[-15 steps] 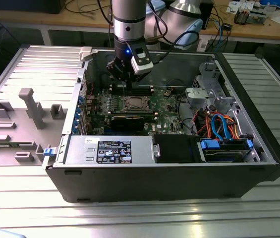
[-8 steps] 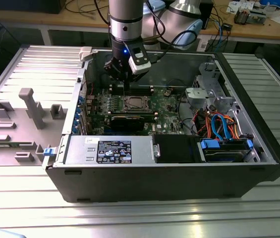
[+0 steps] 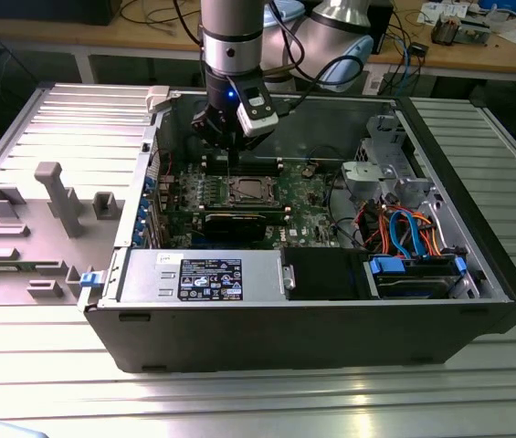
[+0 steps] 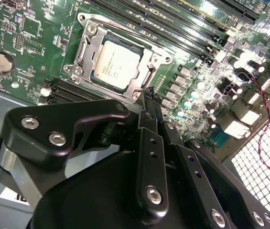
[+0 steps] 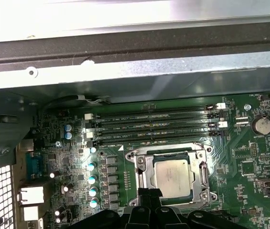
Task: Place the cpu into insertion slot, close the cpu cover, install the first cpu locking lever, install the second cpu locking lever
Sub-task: 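Install the first cpu locking lever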
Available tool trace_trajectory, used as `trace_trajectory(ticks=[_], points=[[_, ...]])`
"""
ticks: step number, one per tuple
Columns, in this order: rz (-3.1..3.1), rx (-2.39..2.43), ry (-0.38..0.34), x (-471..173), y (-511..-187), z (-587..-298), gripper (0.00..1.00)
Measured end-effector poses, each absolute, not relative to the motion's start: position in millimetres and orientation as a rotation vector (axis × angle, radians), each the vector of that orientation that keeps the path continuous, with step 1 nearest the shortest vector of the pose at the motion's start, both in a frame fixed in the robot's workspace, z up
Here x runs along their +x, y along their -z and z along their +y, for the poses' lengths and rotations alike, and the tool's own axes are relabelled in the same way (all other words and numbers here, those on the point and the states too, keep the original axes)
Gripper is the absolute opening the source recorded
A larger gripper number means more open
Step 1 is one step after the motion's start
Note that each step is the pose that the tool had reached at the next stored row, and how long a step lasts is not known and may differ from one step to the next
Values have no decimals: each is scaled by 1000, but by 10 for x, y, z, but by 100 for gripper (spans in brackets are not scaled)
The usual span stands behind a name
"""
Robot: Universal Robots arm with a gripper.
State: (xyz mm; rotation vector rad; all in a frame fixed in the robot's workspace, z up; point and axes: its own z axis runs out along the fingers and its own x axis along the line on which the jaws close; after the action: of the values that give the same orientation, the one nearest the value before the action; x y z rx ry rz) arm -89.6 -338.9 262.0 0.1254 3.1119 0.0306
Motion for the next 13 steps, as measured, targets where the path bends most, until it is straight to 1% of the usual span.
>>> trace_trajectory(ticks=[13], points=[[3115, 14, -32, -914, -2622, -3389, 11]])
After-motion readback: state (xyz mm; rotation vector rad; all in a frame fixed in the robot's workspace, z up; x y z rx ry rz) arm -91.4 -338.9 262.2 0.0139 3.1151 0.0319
